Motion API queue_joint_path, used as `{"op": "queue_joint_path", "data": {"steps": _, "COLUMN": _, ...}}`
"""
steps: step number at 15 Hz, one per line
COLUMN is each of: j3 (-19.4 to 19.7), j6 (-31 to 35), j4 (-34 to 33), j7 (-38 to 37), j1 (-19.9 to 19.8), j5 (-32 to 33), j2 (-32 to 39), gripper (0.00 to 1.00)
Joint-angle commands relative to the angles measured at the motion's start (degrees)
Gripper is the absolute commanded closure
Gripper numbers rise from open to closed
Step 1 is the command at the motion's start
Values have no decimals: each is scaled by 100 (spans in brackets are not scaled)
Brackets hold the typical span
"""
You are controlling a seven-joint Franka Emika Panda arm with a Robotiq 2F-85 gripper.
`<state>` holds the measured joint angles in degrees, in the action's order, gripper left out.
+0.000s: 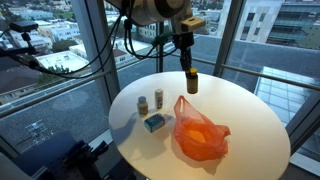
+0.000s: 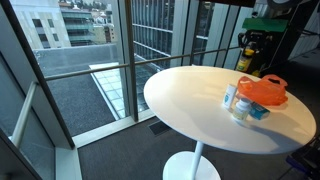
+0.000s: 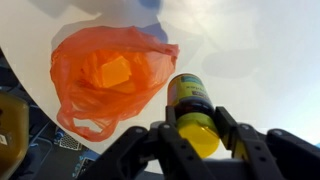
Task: Take the bottle out of the carrier bag
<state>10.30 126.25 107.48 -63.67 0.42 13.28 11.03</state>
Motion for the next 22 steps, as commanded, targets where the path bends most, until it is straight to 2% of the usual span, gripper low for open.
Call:
{"op": "queue_joint_path", "data": {"steps": 1, "j3": -227, "j6": -252, "j4": -215, "j7": -65, "j1": 64, "j5": 78, "j2": -24, "gripper": 81}}
{"op": "queue_joint_path", "data": {"steps": 6, "j3": -520, "j6": -254, "j4": -239, "j7": 25, "j1": 244, "j5": 87, "j2": -8, "gripper": 81}}
{"op": "queue_joint_path", "data": {"steps": 13, "j3": -886, "j6": -472, "j4": 9, "j7": 600, "j1": 438, "j5": -29, "j2": -36, "gripper": 81}}
{"op": "queue_joint_path", "data": {"steps": 22, "j3": -1068, "j6": -700, "j4": 555, "j7": 1200, "j1": 631, "j5": 118, "j2": -108, "gripper": 81}}
